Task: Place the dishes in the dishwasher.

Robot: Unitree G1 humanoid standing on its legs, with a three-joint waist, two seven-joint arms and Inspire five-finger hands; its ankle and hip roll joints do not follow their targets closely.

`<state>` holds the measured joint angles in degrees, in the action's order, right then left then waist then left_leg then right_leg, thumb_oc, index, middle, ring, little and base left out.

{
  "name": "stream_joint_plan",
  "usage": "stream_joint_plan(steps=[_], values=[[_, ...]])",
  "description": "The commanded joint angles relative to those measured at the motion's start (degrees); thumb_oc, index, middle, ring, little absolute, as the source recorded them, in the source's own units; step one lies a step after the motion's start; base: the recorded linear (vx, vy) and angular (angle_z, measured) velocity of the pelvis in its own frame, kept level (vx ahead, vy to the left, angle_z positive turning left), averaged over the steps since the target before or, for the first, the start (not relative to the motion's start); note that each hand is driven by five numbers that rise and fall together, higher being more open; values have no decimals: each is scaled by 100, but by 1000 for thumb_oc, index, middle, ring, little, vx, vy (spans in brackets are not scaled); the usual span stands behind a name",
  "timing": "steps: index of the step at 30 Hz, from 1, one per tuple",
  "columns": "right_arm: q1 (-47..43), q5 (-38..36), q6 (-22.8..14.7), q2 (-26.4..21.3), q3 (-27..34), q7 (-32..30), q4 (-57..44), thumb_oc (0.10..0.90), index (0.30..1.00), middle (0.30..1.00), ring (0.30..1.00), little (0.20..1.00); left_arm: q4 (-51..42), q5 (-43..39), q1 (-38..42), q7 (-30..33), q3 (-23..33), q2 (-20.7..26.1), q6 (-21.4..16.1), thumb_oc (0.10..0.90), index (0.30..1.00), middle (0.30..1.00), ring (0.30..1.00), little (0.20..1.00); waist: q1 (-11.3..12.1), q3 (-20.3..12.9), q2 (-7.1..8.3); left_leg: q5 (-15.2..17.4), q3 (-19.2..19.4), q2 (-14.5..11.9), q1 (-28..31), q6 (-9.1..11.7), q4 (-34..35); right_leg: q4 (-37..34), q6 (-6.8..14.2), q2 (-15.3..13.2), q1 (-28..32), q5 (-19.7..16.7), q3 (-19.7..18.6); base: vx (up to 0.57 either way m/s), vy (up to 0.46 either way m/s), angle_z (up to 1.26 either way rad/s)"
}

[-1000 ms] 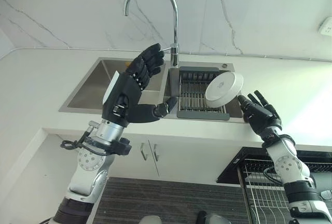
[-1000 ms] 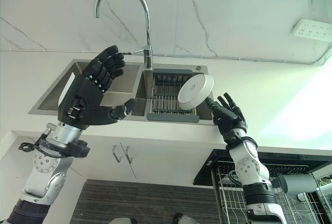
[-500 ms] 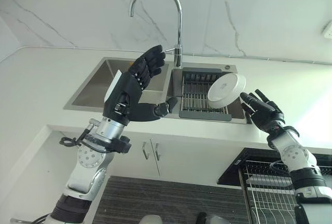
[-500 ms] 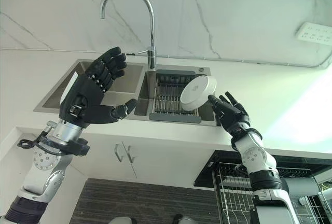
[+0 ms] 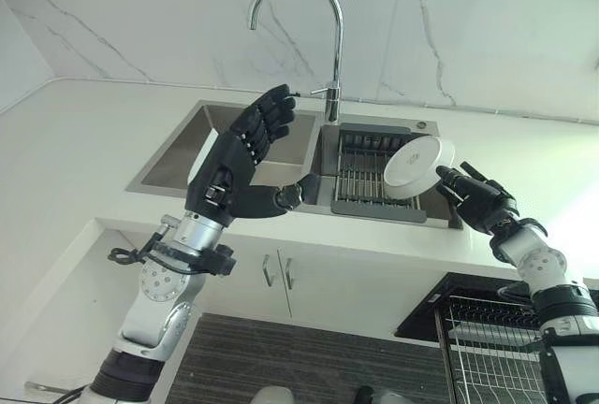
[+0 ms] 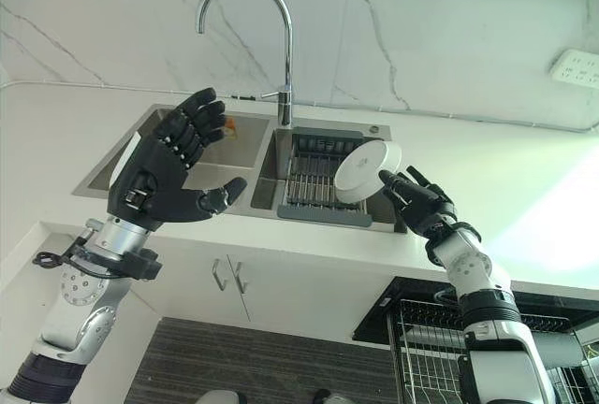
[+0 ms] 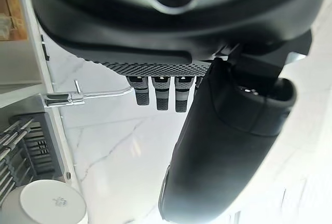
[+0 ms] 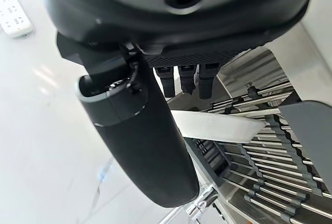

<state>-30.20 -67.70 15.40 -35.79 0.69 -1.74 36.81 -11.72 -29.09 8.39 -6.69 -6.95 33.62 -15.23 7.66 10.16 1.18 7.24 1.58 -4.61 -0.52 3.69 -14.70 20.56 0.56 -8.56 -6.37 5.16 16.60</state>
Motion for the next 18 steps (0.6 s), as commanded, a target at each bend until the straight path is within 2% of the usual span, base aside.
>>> stream_joint_plan(steps=[1, 18], values=[[-816, -292, -191, -270, -134, 319, 230, 800, 900, 900, 900, 900, -299, -334, 624, 137, -37, 303, -437, 800, 900, 900, 900, 900, 46, -472, 119, 811, 217, 18, 47, -121, -249, -337, 501, -42, 643, 652, 67, 0, 0, 0], [-1093, -188, -52, -327, -349, 481, 645, 800, 900, 900, 900, 900, -330, -376, 545, 158, -29, 342, -338, 800, 900, 900, 900, 900, 147, -480, 89, 776, 152, 26, 37, -94, -249, -337, 492, -65, 683, 675, 125, 5, -1, 2]])
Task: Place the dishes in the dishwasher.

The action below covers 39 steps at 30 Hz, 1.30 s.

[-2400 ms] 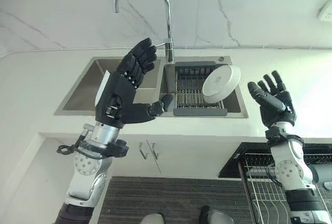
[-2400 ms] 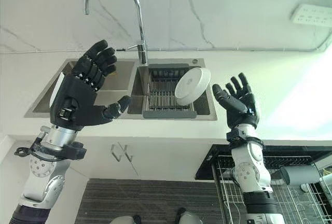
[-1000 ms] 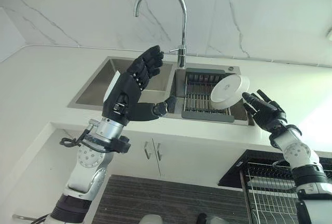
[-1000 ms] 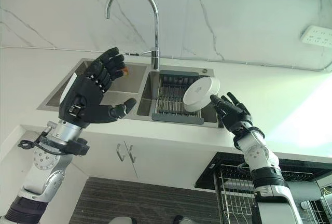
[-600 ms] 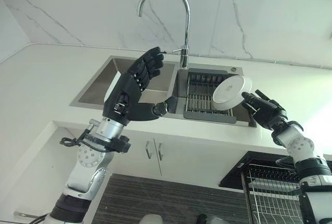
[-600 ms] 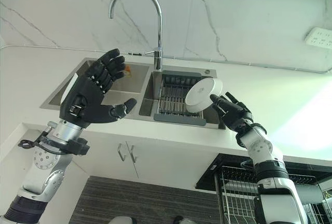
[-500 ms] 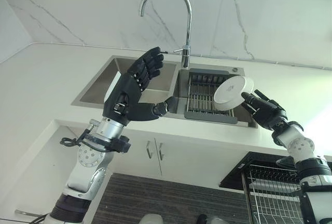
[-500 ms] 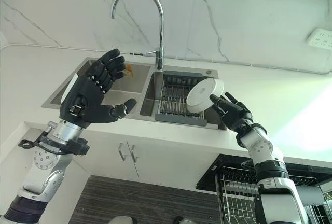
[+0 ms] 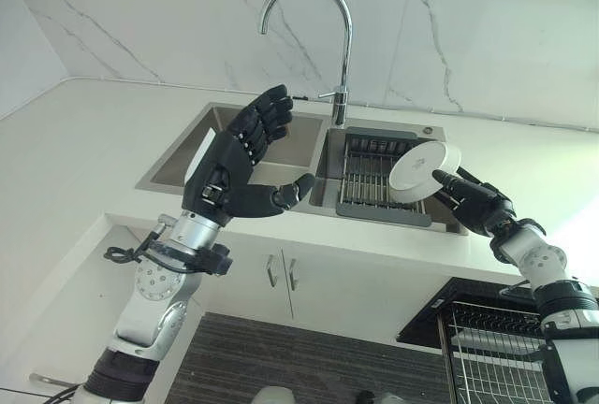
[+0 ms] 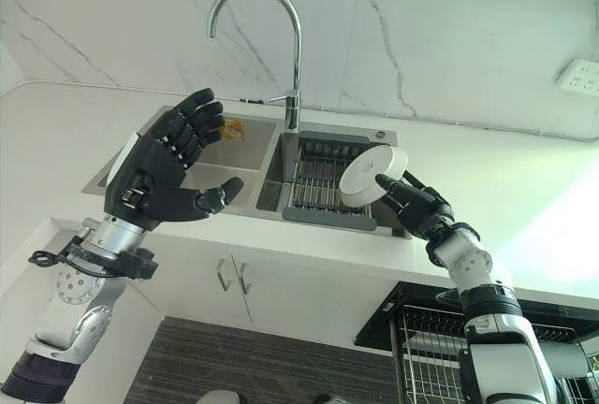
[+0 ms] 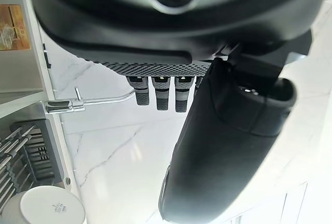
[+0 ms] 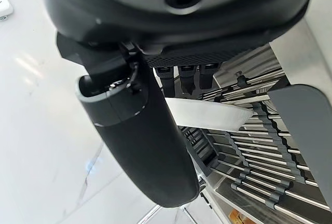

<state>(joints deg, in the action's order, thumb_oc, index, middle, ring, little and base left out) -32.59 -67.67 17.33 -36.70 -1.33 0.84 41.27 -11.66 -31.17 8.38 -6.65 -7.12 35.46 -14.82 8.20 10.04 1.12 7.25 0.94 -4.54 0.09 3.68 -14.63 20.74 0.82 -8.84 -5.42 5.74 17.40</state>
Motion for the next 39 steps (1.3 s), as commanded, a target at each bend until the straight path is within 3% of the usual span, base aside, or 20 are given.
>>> stream_joint_plan(steps=[1, 35, 39], values=[[-874, -199, -233, -249, -150, 221, 219, 800, 900, 900, 900, 900, -331, -172, 540, 155, -10, 163, -378, 800, 900, 900, 900, 900, 98, -470, 96, 774, 216, 19, -24, -92, -255, -355, 466, -40, 591, 618, 50, 0, 0, 0], [-1595, -220, -324, -348, -241, -35, 1267, 800, 900, 900, 900, 900, -285, -306, 607, 232, -149, 331, -115, 800, 900, 900, 900, 900, 284, -519, 19, 718, 20, 65, -56, -62, -255, -355, 466, -100, 655, 650, 150, 15, -2, 4], [-1643, -477, -312, -279, -202, -161, 1344, 800, 900, 900, 900, 900, -273, -322, 565, 191, -165, 326, -90, 800, 900, 900, 900, 900, 319, -522, 13, 711, 7, 60, -48, -55, -255, -355, 466, -102, 681, 655, 170, 36, -2, 1]])
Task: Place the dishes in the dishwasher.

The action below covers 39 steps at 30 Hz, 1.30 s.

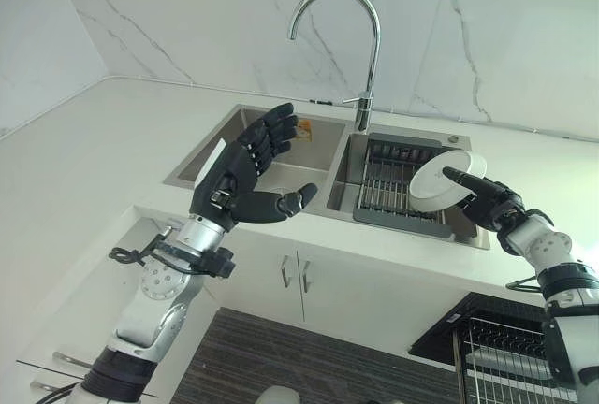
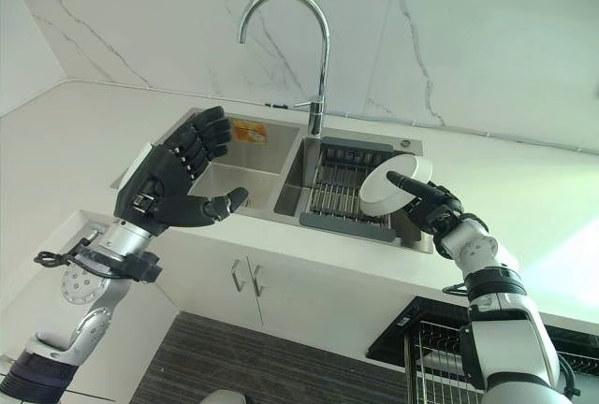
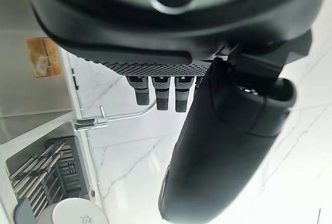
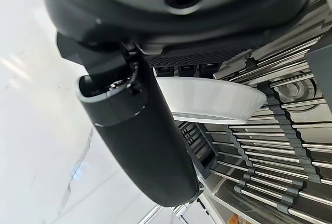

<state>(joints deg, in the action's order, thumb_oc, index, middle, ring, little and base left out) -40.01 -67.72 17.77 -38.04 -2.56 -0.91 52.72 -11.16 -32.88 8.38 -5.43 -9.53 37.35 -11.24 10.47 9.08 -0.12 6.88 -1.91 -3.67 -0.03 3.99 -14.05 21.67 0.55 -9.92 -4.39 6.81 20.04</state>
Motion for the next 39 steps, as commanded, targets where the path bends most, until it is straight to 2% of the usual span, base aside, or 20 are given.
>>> stream_joint_plan(steps=[1, 4, 5, 7, 9, 14, 21, 28, 34, 39], values=[[-926, -453, -365, -133, -78, -26, 212, 800, 900, 900, 900, 900, -330, -157, 566, 71, 64, 140, -434, 800, 900, 900, 900, 900, 101, -431, 134, 747, 285, -24, -37, -86, -314, -448, 489, 6, 580, 552, -93, 34, 2, 1], [-1069, -300, -355, -121, -115, -148, 334, 800, 900, 900, 900, 900, -307, -201, 602, 87, 9, 149, -407, 800, 900, 900, 900, 900, 117, -441, 122, 742, 265, -17, -37, -86, -314, -448, 485, 1, 582, 556, -83, 24, 6, 1], [-1116, -289, -348, -114, -142, -171, 368, 753, 829, 829, 829, 829, -308, -204, 609, 95, -4, 143, -392, 800, 900, 900, 900, 900, 124, -441, 122, 740, 260, -17, -40, -86, -314, -448, 484, 2, 582, 558, -86, 37, 9, 8], [-1227, -265, -276, -116, -212, -229, 476, 533, 500, 500, 500, 500, -317, -228, 621, 106, -36, 145, -326, 800, 900, 900, 900, 900, 144, -445, 120, 735, 253, -11, -43, -86, -314, -448, 482, 2, 577, 558, -92, 45, 9, 12], [-1311, -266, -180, -112, -243, -325, 618, 400, 300, 300, 300, 300, -334, -230, 595, 83, -45, 131, -265, 800, 900, 900, 900, 900, 170, -445, 124, 727, 248, -9, -40, -86, -314, -448, 476, 1, 586, 559, -84, 47, 12, 6], [-1542, -92, -97, -127, -338, -511, 1009, 400, 300, 300, 300, 300, -338, -219, 613, 148, -130, 104, -192, 800, 900, 900, 900, 900, 215, -457, 121, 699, 231, -16, -57, -88, -314, -448, 469, 1, 577, 555, -77, 7, 2, 0], [-1631, -114, -377, 28, -380, -744, 1103, 400, 300, 300, 300, 300, -314, -211, 696, 251, -249, 90, -172, 800, 900, 900, 900, 900, 241, -473, 82, 689, 229, -11, -75, -101, -314, -448, 471, -24, 570, 547, -54, -8, 14, 2], [-1639, 44, -916, 68, -392, -860, 872, 400, 300, 300, 300, 300, -305, -189, 744, 294, -316, 56, -243, 800, 900, 900, 900, 900, 214, -456, 60, 688, 234, 3, -70, -112, -314, -448, 487, -51, 560, 517, -64, -39, 30, 0], [-1612, -286, -1575, -102, -371, -419, 57, 400, 300, 300, 300, 300, -269, -234, 569, 110, -199, 53, -482, 800, 900, 900, 900, 900, 180, -458, 85, 703, 206, 40, -83, -104, -314, -448, 520, -84, 527, 498, -88, -49, 60, 0], [-1435, -601, -2062, -266, -107, -45, -861, 400, 300, 300, 300, 300, -351, -380, 275, -158, 33, 72, -734, 800, 900, 900, 900, 900, 163, -461, 123, 730, 185, 106, -104, -121, -314, -448, 584, -145, 474, 442, -93, -57, 95, 0]])
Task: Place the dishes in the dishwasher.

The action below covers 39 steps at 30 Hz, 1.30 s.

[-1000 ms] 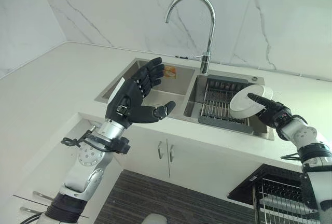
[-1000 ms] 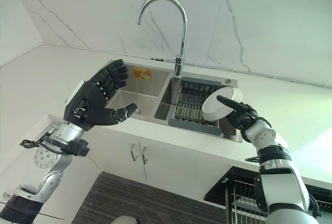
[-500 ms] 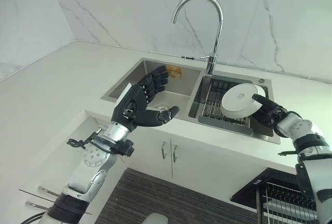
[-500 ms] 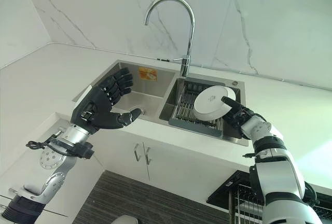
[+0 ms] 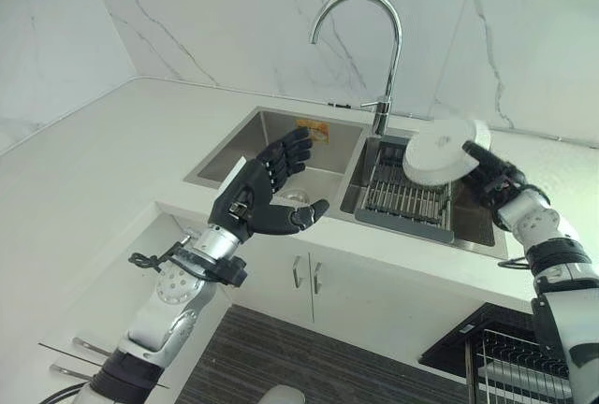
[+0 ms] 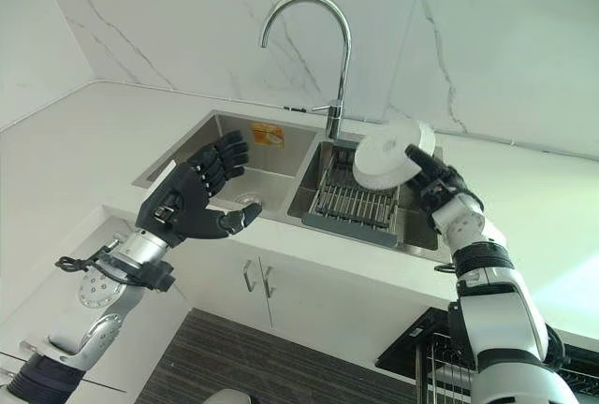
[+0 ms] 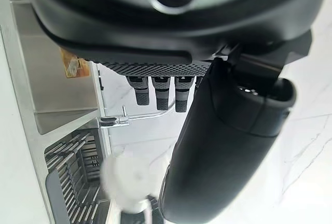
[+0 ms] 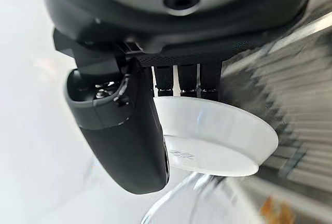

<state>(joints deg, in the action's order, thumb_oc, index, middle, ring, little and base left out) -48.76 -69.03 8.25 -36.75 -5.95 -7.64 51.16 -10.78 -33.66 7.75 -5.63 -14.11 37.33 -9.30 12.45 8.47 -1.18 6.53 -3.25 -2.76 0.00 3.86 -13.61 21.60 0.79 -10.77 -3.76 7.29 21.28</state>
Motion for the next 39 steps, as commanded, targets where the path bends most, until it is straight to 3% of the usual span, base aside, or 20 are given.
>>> stream_joint_plan(steps=[1, 5, 10, 13, 16, 21, 24, 27, 28, 29, 32, 39], values=[[-443, -513, -1242, -388, 353, 631, -1129, 400, 300, 300, 300, 300, -402, -349, 265, -227, 584, 64, -1002, 800, 900, 900, 900, 900, -56, -380, 240, 779, 323, 44, -112, -126, -358, -442, 597, -90, 383, 357, -229, -86, 143, -1], [372, -511, -1517, -110, 661, 446, -2819, 400, 300, 300, 300, 300, -562, -317, 42, -462, 778, -2, -1191, 800, 900, 900, 900, 900, -183, -276, 268, 811, 384, 139, -145, -223, -358, -442, 732, -192, 242, 184, -309, -85, 164, -5], [1607, 378, -1699, 382, 844, 59, -4702, 400, 300, 300, 300, 300, -658, -479, -4, -686, 847, -96, -1117, 800, 900, 900, 900, 900, -452, -6, 379, 852, 440, 308, -180, -373, -358, -442, 1052, -393, -146, -295, -544, -75, 123, -27], [2059, 459, -1945, 606, 900, 165, -5186, 400, 300, 300, 300, 300, -681, -38, 50, -673, 756, 54, -1221, 800, 900, 900, 900, 900, -577, 243, 463, 839, 349, 464, -222, -407, -358, -442, 1196, -531, -495, -822, -570, -124, 48, -36], [2246, 320, -2193, 724, 931, 327, -5279, 400, 300, 300, 300, 300, -666, -45, 154, -471, 702, 172, -1313, 800, 900, 900, 900, 900, -663, 292, 424, 819, 498, 432, -274, -523, -358, -442, 1114, -472, -289, -908, -398, -203, 43, -61], [2000, 150, -2539, 874, 934, 700, -5153, 400, 300, 300, 300, 300, -572, 90, 611, -280, 636, 207, -1337, 800, 900, 900, 900, 900, -507, 231, 234, 759, 908, 152, -397, -573, -358, -442, 910, -671, 564, -920, 154, -217, -30, -60], [1824, 332, -2637, 1153, 968, 689, -5302, 400, 300, 300, 300, 300, -575, -60, 859, -373, 719, 302, -1268, 800, 900, 900, 900, 900, -317, 236, 259, 759, 991, 115, -498, -535, -358, -442, 1019, -1053, 739, -1192, 397, -227, -224, -73], [1930, 568, -2693, 1342, 892, 448, -5669, 400, 300, 300, 300, 300, -653, -178, 981, -660, 672, 314, -1053, 800, 900, 900, 900, 900, -257, 185, 306, 784, 971, 46, -494, -464, -358, -442, 1149, -1211, 734, -986, 649, -119, -253, -113], [2004, 647, -2685, 1399, 873, 229, -5925, 400, 300, 300, 300, 300, -749, -177, 994, -796, 570, 237, -899, 800, 900, 900, 900, 900, -334, 167, 292, 763, 1019, -105, -446, -355, -358, -442, 1128, -1181, 654, -808, 662, -157, -345, -100], [2091, 686, -2651, 1403, 878, 124, -6095, 400, 300, 300, 300, 300, -807, -101, 1016, -881, 480, 155, -808, 800, 900, 900, 900, 900, -421, 134, 274, 729, 1049, -236, -424, -283, -358, -442, 1062, -1049, 584, -506, 599, -142, -308, -103], [2410, 617, -2600, 1324, 938, 90, -6399, 400, 300, 300, 300, 300, -919, 151, 1004, -943, 322, -86, -592, 800, 900, 900, 900, 900, -638, 43, 279, 641, 1189, -433, -425, -142, -358, -442, 998, -813, 476, -128, 437, -107, -222, -13], [2847, 507, -2622, 1297, 1074, 121, -6733, 400, 300, 300, 300, 300, -1063, 395, 700, -1231, 171, -253, -453, 800, 900, 900, 900, 900, -924, -26, 238, 499, 1407, -760, -419, 57, -358, -442, 806, -451, 350, 176, 216, -84, -179, -27]])
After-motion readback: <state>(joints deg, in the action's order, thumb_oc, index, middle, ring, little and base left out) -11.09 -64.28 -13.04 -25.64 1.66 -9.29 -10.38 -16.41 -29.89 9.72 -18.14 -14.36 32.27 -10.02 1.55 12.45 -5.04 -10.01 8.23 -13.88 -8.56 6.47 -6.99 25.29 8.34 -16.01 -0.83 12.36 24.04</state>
